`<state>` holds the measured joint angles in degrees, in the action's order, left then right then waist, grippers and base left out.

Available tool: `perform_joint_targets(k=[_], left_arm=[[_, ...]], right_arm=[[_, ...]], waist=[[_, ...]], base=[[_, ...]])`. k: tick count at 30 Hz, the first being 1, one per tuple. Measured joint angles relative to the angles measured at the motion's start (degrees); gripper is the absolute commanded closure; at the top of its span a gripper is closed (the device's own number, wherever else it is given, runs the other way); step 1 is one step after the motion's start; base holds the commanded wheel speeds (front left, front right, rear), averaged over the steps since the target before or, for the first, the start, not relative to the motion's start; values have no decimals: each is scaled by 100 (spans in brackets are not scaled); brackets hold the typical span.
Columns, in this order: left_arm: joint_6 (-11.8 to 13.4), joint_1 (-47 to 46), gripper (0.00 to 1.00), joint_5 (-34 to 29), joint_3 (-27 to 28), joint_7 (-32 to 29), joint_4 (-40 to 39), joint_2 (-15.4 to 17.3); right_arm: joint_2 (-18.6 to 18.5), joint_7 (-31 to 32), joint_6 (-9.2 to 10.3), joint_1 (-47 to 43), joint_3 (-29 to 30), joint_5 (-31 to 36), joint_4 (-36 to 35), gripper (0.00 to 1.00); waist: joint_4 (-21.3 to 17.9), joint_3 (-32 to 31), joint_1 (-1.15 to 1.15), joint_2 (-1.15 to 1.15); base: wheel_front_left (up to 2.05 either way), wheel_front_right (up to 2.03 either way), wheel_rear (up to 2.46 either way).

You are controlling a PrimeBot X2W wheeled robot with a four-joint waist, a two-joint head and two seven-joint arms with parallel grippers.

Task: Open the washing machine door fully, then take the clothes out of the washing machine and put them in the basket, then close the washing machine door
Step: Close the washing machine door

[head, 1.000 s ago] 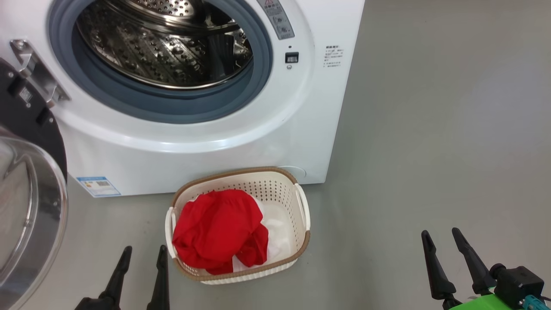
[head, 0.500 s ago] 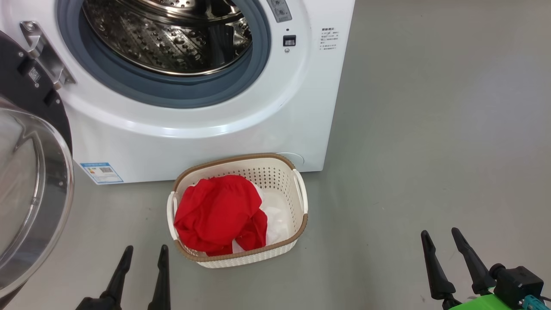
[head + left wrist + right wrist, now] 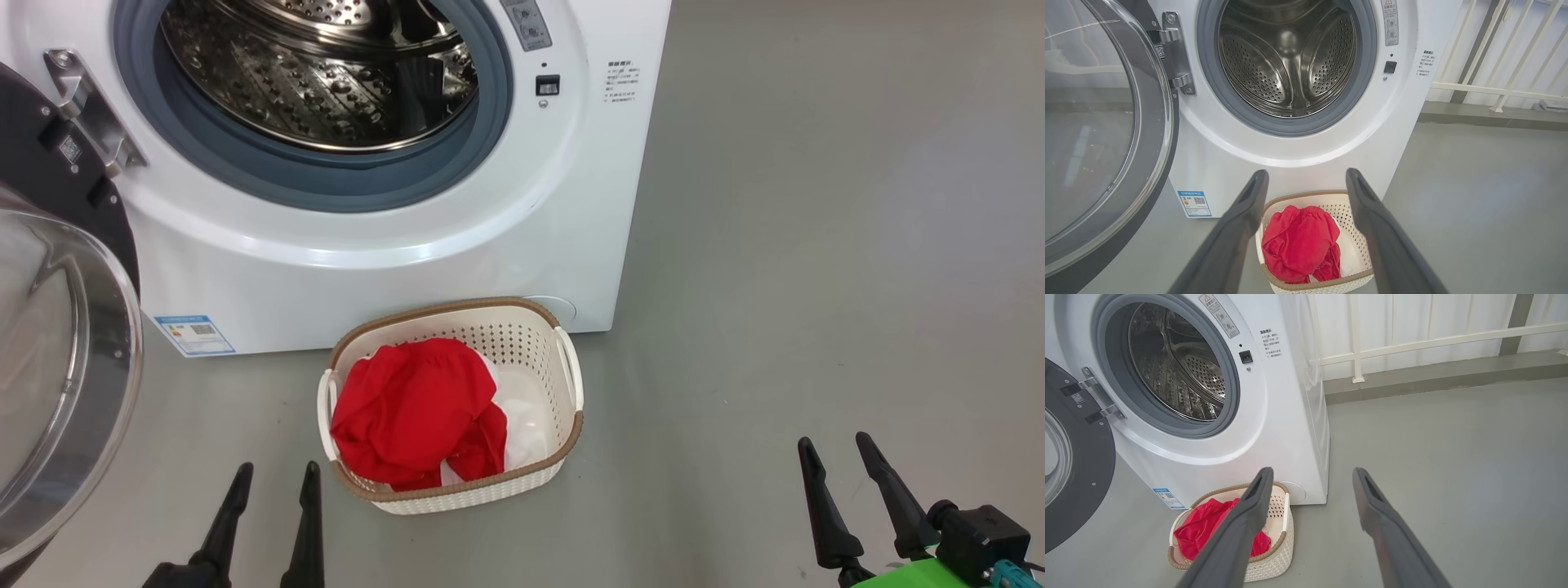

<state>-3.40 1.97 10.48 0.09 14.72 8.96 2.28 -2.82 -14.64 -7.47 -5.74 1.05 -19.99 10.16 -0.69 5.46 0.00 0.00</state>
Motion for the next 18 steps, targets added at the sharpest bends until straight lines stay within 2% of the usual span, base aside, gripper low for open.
perform_joint_targets(k=[9, 18], left_arm=[[93, 3, 0, 11, -11, 0, -31, 0], [243, 8, 0, 127, -64, 0, -31, 0]], right_arm=[[-5, 0, 0, -3, -12, 9, -5, 0], [-58, 0, 0, -3, -136, 42, -16, 0]], waist=[[83, -26, 0, 0], [455, -51, 0, 0]], base=[[0, 0, 0], [0, 0, 0]])
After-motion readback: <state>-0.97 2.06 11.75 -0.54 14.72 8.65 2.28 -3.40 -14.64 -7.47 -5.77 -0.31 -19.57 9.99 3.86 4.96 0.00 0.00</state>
